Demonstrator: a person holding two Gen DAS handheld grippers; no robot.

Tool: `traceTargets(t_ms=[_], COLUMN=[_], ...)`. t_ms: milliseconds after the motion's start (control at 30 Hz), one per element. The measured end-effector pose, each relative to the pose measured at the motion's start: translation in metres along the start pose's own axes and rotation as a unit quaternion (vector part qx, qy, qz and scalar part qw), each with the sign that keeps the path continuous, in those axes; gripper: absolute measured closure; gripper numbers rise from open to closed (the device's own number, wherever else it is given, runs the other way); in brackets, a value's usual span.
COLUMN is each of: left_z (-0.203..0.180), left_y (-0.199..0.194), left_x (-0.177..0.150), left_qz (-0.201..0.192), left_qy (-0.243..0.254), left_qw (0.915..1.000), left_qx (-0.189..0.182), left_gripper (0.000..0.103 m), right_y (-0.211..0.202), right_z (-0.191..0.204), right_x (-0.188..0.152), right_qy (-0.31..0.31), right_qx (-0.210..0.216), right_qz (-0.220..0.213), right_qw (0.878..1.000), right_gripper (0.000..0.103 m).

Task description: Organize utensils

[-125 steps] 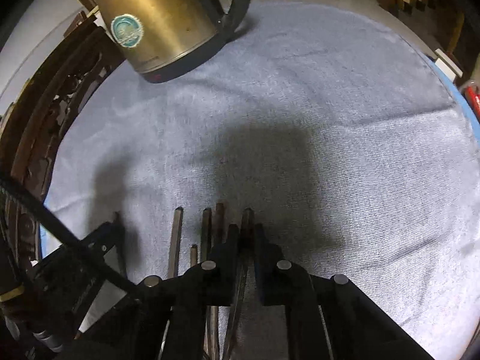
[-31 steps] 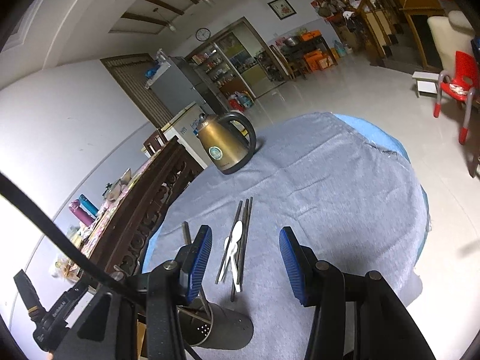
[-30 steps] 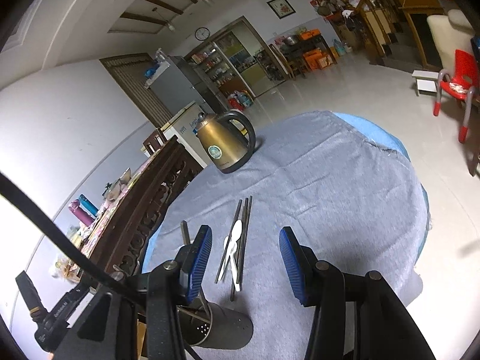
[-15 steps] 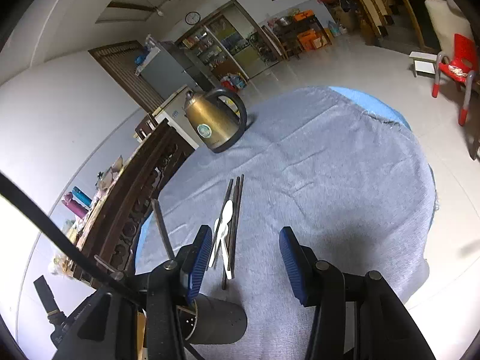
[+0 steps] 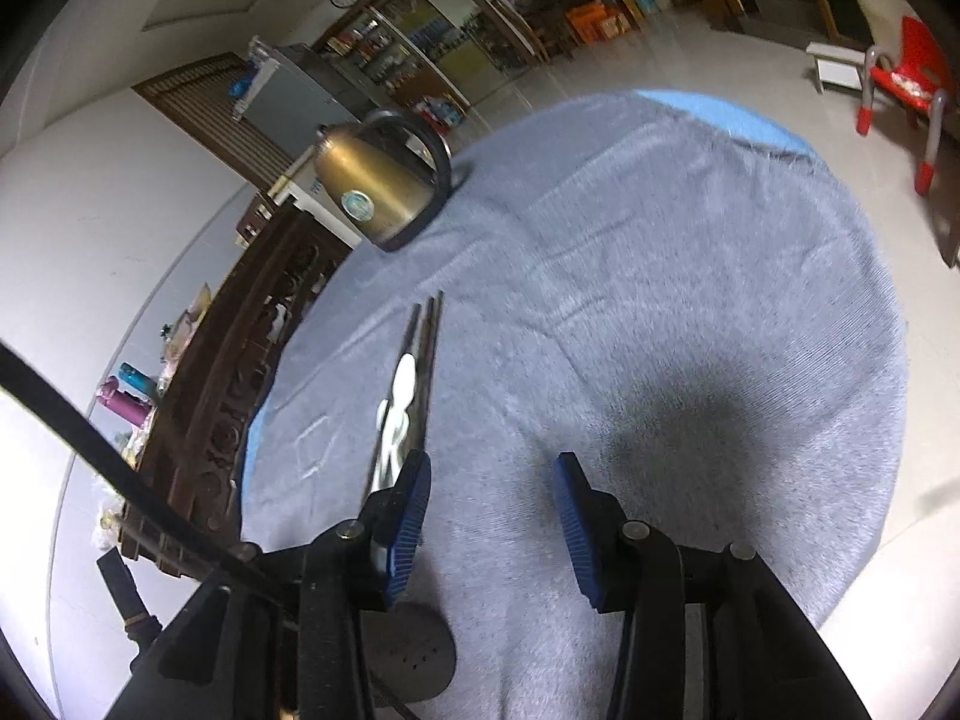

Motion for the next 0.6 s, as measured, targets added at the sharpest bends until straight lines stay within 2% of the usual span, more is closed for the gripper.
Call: traceTargets(t_ms=[200, 367, 467, 533, 600], left_z=[-0.036, -0.073, -0.102, -0.121, -0.137], left_y=[0.039, 0.068, 0.078, 0.084, 0.095], left_x=[0.023, 0.045, 0.052, 0.053, 0.05], left_qz=[-0.005, -0.006, -0.009, -0.006, 0.008], left_qy=[0.053, 0.076, 0.1, 0.12, 0.14], left_qw=[0.9979, 0.9934, 0.9878, 0.9827, 0.9779], left_qx=[-0.036, -0.085, -0.119, -0.141, -0.155], left_gripper=[0.04, 0.04, 0.04, 0.031, 0.029], right_y=[0.031, 0.046, 0.055, 0.063, 0.072], right_z=[-0.008, -0.01, -0.008, -0.005, -0.001], right_x=[0.0, 0.011, 0.018, 0.024, 0.031], right_qy=[0.011, 0.011, 0.006, 0.001, -0.006], right_qx=[-0.008, -0.015, -0.017, -0.02, -0.022], right_qz=[0.026, 0.027, 0.026, 0.026, 0.025], right_qw=[1.0, 0.999, 0.999, 0.999, 0.999], right_gripper=[0.057, 0.057, 0.057, 0.057, 0.057])
Point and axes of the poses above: each gripper's, at about its wrist camera, not at the fingertips, and y roughly the way its jaws point, z to its left, x to its top, the point moved 8 cm from there along y, roughly the way its jaws point, and after that the axes turned 9 degrees about -x, right-handed, at the moved point
